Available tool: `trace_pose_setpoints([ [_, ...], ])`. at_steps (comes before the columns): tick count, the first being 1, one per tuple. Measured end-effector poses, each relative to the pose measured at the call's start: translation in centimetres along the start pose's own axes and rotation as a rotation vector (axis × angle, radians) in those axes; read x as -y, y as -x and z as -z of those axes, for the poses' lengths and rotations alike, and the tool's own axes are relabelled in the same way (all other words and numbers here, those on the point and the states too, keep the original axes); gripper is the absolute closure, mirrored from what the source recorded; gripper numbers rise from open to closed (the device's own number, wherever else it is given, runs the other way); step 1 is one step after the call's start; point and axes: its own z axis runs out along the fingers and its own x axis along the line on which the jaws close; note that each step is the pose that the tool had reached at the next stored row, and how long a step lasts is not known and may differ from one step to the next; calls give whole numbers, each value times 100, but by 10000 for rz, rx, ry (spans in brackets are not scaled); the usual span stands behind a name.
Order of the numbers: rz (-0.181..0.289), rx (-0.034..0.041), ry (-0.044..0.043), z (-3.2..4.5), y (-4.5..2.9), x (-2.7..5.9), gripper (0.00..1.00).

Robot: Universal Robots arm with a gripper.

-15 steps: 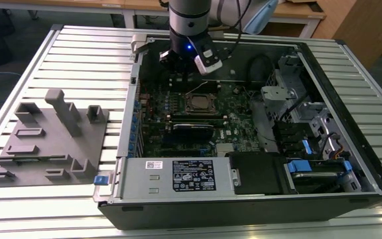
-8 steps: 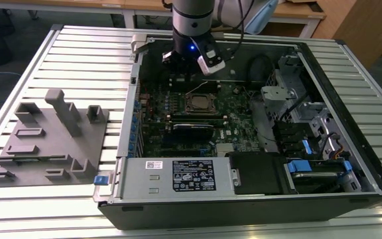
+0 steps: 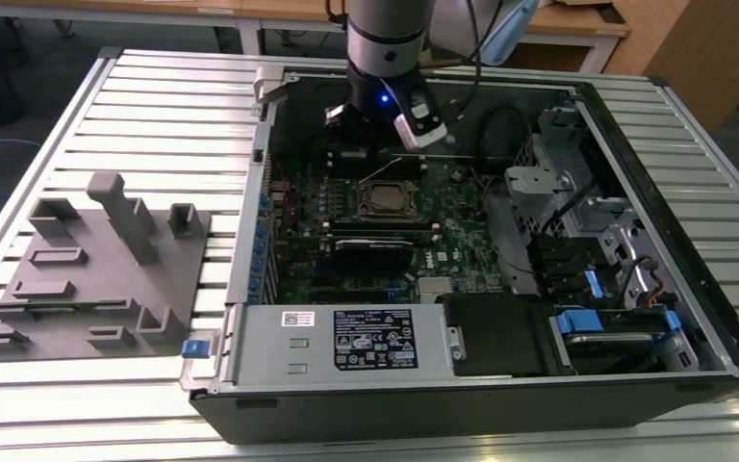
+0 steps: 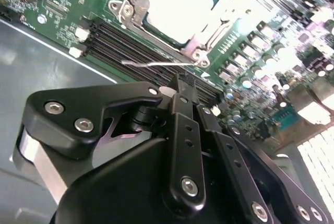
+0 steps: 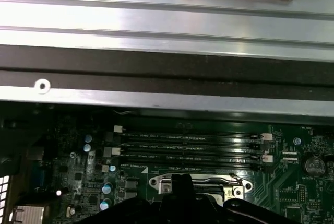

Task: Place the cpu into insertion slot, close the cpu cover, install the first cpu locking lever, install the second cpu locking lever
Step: 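Install the first cpu locking lever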

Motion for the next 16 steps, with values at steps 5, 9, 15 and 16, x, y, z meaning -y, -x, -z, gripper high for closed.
trace_pose_setpoints([
  [5,-3,1,2,-36,77,6,90],
  [9,-4,2,14,-50,105,-3,90],
  [15,-4,2,33,-79,123,-38,90],
  [16,-4,3,34,-88,127,-43,90],
])
